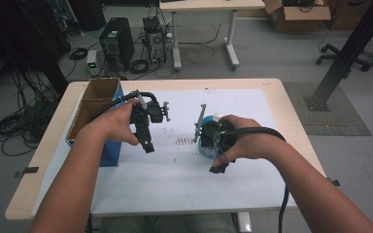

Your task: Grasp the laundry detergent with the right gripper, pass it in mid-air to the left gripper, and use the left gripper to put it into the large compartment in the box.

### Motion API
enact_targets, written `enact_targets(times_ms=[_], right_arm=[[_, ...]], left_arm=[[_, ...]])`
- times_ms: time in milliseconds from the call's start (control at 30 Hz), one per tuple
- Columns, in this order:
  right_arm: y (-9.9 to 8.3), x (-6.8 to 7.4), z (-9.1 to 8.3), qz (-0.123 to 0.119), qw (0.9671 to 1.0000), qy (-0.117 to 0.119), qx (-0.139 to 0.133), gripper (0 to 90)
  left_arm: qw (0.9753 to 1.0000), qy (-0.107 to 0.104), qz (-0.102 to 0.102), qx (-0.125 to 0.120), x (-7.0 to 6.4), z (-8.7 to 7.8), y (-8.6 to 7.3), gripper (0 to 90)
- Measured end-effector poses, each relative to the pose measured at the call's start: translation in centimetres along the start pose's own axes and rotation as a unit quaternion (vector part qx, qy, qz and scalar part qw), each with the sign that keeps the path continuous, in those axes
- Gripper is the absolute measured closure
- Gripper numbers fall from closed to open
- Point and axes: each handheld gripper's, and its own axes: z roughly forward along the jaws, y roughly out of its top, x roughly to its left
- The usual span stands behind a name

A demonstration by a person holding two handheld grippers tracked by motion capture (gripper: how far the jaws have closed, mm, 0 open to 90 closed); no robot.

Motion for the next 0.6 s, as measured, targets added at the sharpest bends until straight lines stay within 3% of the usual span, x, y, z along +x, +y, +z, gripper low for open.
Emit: enact_targets(times_ms=[433,600], right_arm=[[-0.5,-0.6,0.2,-0.003,1.0000,0.003,-0.005,6.2],[-1.5,-0.4,0.0,0.009,0.9998,0.001,-0.017,6.3]], left_arm=[[0.9999,0.000,0.012,0.006,-0.5,-0.2,0.7,0.2],[0.9999,0.001,0.015,0.001,-1.0,-0.6,0.6,0.2]])
